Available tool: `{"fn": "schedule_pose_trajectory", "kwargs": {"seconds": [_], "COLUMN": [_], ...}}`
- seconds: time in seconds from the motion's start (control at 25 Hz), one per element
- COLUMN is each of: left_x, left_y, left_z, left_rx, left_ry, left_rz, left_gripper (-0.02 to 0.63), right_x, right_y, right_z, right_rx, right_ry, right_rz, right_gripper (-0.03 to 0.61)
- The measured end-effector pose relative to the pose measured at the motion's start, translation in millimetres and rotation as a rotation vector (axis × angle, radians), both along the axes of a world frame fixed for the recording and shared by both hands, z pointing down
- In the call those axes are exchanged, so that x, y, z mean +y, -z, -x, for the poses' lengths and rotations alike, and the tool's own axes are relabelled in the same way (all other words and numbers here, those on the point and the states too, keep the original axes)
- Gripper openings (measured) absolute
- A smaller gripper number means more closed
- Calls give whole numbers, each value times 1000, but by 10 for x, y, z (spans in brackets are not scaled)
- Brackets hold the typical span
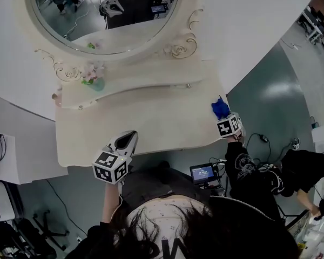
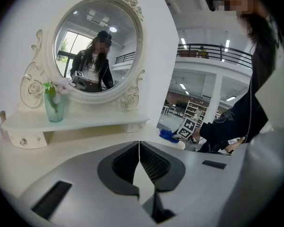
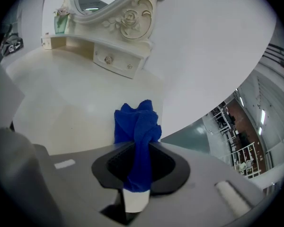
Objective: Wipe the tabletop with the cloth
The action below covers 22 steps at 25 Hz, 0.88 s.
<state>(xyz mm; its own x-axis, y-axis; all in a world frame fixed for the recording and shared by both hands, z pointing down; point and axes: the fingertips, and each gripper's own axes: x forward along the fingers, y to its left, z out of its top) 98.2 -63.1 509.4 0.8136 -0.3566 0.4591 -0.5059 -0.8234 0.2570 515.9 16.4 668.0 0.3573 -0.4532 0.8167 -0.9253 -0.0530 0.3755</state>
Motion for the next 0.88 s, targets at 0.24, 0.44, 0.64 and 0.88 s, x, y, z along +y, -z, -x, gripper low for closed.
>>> {"fn": "schedule_pose_trajectory", "kwargs": {"seconds": [0.24,0.44,0.64,0.88], "left_x": [-41,-16,-71,-188], "left_y": [-2,5,83,120], "left_z": [318,597,1062,1801], "left_rx": [-7,-9,-12,-6], "left_ry": [48,59,90,162], "left_rz": [0,4,-8,-14], "left_gripper": [0,0,0,0], "right_x": [-157,-485,-914,-1382], "right_y": [184,471,766,1080], "right_z": [360,1045,2029,3485], "right_rx": [-44,-136,-215,-289], "right_ry": [8,87,216,420], "right_rz": [-89,-177,-247,-299], "right_gripper": [84,86,86,86]}}
